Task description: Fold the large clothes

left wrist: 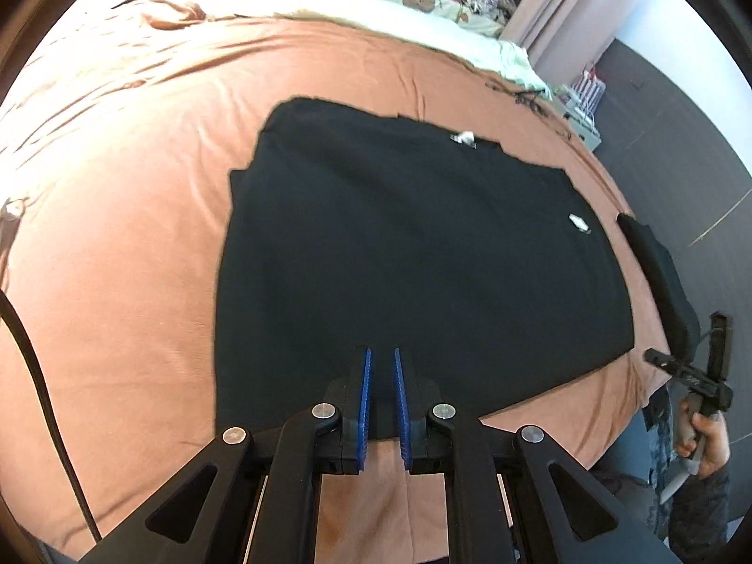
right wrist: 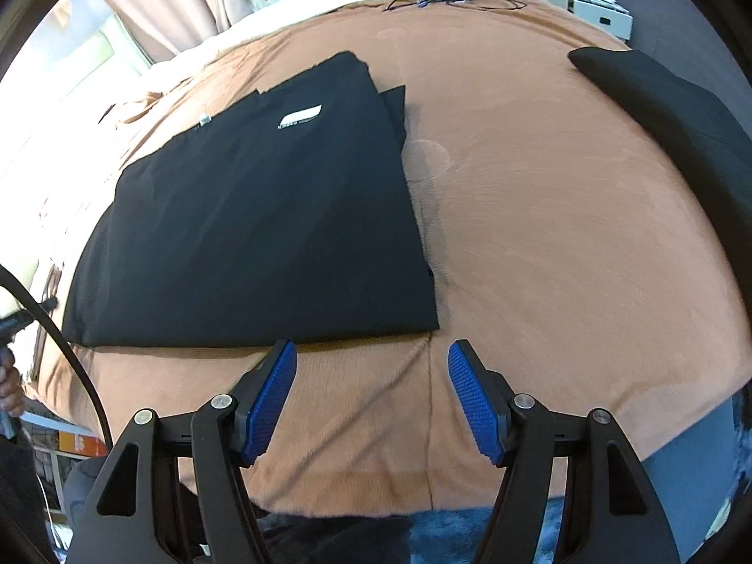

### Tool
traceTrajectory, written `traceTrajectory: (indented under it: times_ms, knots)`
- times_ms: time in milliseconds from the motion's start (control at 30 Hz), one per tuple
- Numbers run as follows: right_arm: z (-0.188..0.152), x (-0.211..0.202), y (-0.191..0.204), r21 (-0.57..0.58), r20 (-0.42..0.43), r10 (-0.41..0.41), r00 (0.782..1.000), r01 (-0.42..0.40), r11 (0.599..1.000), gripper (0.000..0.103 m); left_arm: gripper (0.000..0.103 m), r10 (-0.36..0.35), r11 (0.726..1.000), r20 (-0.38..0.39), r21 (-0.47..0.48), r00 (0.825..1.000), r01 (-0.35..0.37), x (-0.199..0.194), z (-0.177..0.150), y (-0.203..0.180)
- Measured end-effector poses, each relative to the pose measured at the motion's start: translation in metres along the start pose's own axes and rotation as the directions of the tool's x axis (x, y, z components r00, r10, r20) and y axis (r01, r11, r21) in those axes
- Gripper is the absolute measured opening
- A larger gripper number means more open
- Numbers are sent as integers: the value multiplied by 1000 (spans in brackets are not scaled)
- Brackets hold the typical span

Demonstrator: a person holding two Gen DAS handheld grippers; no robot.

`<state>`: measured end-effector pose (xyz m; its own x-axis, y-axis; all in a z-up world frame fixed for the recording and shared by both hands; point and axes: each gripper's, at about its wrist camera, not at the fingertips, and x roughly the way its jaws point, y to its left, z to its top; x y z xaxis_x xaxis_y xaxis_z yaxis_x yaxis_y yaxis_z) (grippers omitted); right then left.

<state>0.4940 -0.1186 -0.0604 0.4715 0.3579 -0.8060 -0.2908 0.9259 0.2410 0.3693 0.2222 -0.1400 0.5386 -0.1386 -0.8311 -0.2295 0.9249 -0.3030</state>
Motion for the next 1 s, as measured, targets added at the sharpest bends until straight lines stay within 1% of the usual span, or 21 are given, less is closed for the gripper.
traceTrajectory:
  times_ms: [67,133,167,200,267,333,433,467,500,533,567,600,633,700,800,833,933,1000]
  knots:
    - [-4,-10,0,15,9,7,1000,-7,1000,66,12,26,1000,-38,0,999,-26,16,-4,2]
    - [-6,-18,4,17,16,14,1000,-14,1000,66,12,39,999,-100,-29,994,-42,36,-12,11]
    - [-5,-21,7,5,22,20,1000,-20,1000,66,12,40,998,-123,-50,992,-46,44,-17,17]
    - [-4,-24,13,-7,27,24,999,-23,1000,66,12,29,997,-129,-63,991,-38,45,-20,21]
    - [1,-29,27,-41,40,34,999,-32,999,66,12,6,997,-118,-72,993,-14,40,-25,25]
    - [1,-34,42,-69,51,48,998,-44,997,66,12,15,998,-100,-61,995,-21,31,-25,24]
    - [10,-26,66,-112,50,86,995,-80,990,66,14,31,997,-71,-68,997,-36,13,-25,32]
    - [14,-21,78,-129,46,104,993,-98,987,66,18,29,996,-63,-83,998,-34,8,-25,37]
    - [16,-17,85,-142,42,115,993,-108,984,66,30,24,994,-57,-102,998,-29,5,-25,42]
    - [18,-11,96,-158,36,127,991,-119,980,66,37,17,992,-49,-127,999,-23,2,-27,49]
    - [20,-6,104,-169,30,138,990,-131,977,66,50,8,988,-38,-153,999,-14,-2,-28,58]
    - [23,-1,110,-177,23,149,989,-143,974,66,60,6,985,-30,-174,1000,-11,-5,-30,65]
    - [25,5,118,-184,13,159,987,-154,971,66,63,14,980,-27,-199,1000,-19,-7,-33,73]
    - [29,16,128,-193,-1,171,985,-168,967,66,64,11,971,-28,-237,1000,-18,-9,-37,83]
    - [34,34,143,-206,-31,195,980,-197,959,66,64,-48,948,-22,-315,999,39,-8,-43,100]
    - [36,39,145,-209,-37,199,979,-202,957,66,64,-75,937,-18,-345,997,64,-6,-45,105]
    - [40,53,152,-221,-57,213,976,-220,950,66,64,-123,914,-23,-393,992,104,2,-52,112]
    - [41,62,154,-224,-72,211,975,-222,949,66,64,-143,899,-30,-421,989,117,12,-53,111]
